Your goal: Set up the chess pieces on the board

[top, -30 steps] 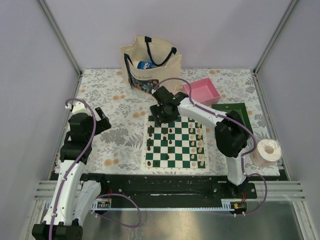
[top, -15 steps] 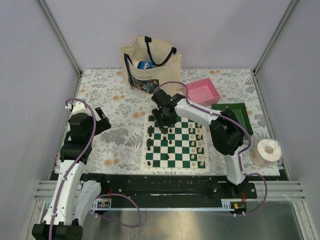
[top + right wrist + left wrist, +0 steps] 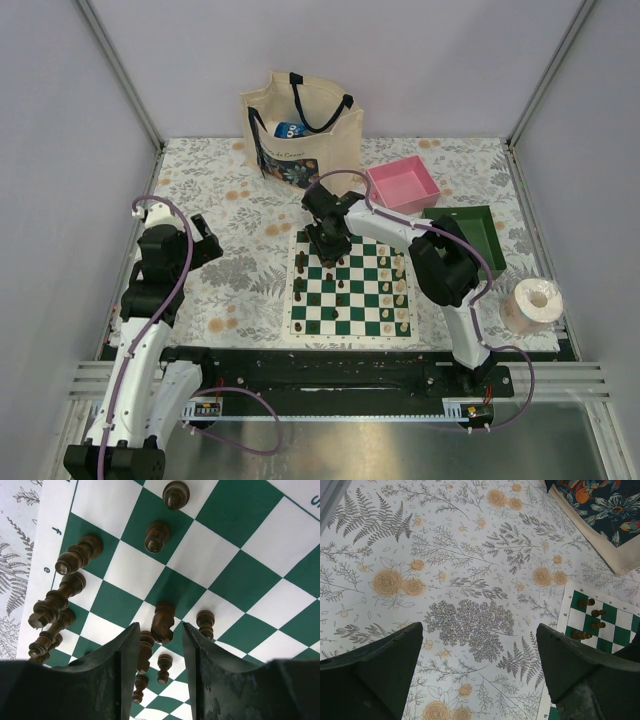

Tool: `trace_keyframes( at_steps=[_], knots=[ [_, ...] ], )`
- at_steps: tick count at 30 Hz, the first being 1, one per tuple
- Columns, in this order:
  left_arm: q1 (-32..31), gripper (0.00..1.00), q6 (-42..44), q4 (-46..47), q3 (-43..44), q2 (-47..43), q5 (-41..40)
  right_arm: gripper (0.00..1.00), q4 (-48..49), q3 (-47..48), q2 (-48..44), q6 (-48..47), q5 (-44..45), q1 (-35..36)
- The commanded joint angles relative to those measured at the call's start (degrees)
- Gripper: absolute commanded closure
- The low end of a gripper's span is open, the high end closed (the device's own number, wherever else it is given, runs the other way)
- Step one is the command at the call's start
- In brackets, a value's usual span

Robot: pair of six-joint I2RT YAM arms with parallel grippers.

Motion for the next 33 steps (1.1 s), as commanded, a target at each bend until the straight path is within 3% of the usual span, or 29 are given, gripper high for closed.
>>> trace_keyframes(
  at_steps=[1,5,6,8,10,20,33],
  knots=[
    [0.3,0.01,-0.48,1.06,0.63,-0.02,0.07,0.53,-0.03,2.05,0.56,-0.6,-0.59,0.55],
    [0.3,0.01,-0.48,1.05,0.63,0.15,-0.02,0.62,-0.2,2.14,0.21,-0.68,-0.24,0.55],
    [0.3,0.01,-0.56,1.14,0.63,0.33,-0.1,0.7,-0.29,2.23,0.04,-0.86,-0.15,0.55],
    [0.3,0.01,-0.48,1.05,0.8,0.42,-0.02,0.72,-0.2,2.32,-0.66,-0.95,0.38,0.47],
    [0.3,0.01,-0.48,1.14,0.72,0.59,0.24,0.82,-0.55,3.28,-1.1,-1.3,0.2,0.55],
    [0.3,0.01,-0.48,1.58,0.8,1.38,0.95,0.81,-2.31,12.76,-1.11,0.63,-0.85,0.55],
    [0.3,0.01,-0.3,1.93,1.07,2.09,0.86,0.81,-10.75,30.7,11.11,0.28,-0.94,1.34]
  ],
)
